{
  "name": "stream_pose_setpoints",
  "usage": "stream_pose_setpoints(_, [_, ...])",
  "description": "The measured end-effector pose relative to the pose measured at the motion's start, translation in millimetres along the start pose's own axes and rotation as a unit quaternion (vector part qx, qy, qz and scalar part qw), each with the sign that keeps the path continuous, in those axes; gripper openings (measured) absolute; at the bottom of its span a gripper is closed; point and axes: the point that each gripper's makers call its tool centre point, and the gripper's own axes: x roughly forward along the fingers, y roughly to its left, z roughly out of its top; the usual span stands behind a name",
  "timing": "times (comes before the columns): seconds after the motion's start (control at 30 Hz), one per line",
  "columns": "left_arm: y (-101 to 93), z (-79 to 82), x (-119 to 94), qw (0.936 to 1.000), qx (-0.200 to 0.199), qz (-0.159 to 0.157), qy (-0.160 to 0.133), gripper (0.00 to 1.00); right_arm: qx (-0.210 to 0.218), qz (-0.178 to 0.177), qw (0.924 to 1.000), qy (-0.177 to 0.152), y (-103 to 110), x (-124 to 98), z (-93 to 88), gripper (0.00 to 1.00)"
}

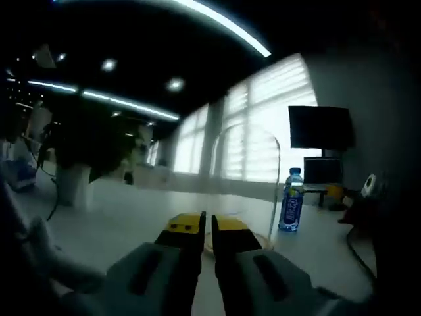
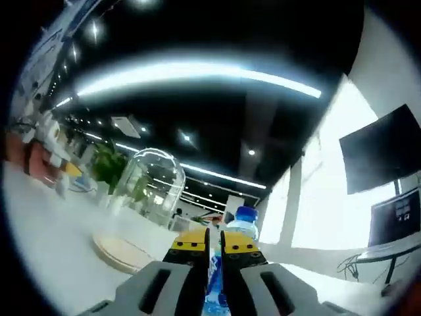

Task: Open the cover put in the Mizone put the cover back on

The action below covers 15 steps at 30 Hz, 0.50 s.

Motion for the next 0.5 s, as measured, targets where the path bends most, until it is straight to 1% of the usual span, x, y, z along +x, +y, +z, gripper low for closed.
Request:
stream_pose_setpoints(0.03, [-2.8,-0.6,0.4,1.0000,0.006,-0.005,0.002,0.01,0.009,0.002,1.0000,0.001,-0.5,-0.3,-0.5,0.02])
stream_pose_setpoints(0.07, [-6.1,-0.2,0.5,0.9999,0.011,-0.012,0.002,0.01,0.030,0.006,0.9995,0.003,0.6,-1.2,-1.5,0.02])
stream_pose_setpoints(0.17, [-10.7,1.1,1.0,0.9998,0.005,-0.019,0.004,0.04,0.078,0.015,0.9968,0.005,1.7,-3.3,-2.1,0.02])
stream_pose_setpoints(0.27, [-17.8,1.0,-0.2,0.9995,0.017,-0.025,0.011,0.06,0.127,0.032,0.9913,0.007,6.0,-2.5,-2.3,0.02])
stream_pose_setpoints(0.3, [-20.9,0.7,-0.9,0.9992,0.023,-0.030,0.012,0.07,0.149,0.041,0.9879,0.016,8.8,-1.4,-5.3,0.02])
stream_pose_setpoints(0.33, [-22.6,0.2,-1.2,0.9989,0.028,-0.032,0.016,0.09,0.178,0.066,0.9814,0.025,15.3,0.3,-8.8,0.03])
stream_pose_setpoints(0.37, [-23.7,0.5,-1.6,0.9988,0.030,-0.034,0.017,0.11,0.212,0.087,0.9729,0.030,22.0,0.9,-10.0,0.05])
stream_pose_setpoints(0.4, [-24.3,0.7,-2.0,0.9988,0.031,-0.034,0.018,0.12,0.229,0.097,0.9678,0.039,25.8,0.1,-12.9,0.07])
stream_pose_setpoints(0.47, [-24.5,0.6,-3.4,0.9988,0.031,-0.033,0.019,0.11,0.231,0.120,0.9647,0.040,33.8,-2.4,-15.4,0.09])
stream_pose_setpoints(0.5, [-25.7,0.8,-4.7,0.9988,0.029,-0.035,0.017,0.10,0.235,0.138,0.9606,0.055,41.9,-5.4,-20.3,0.08])
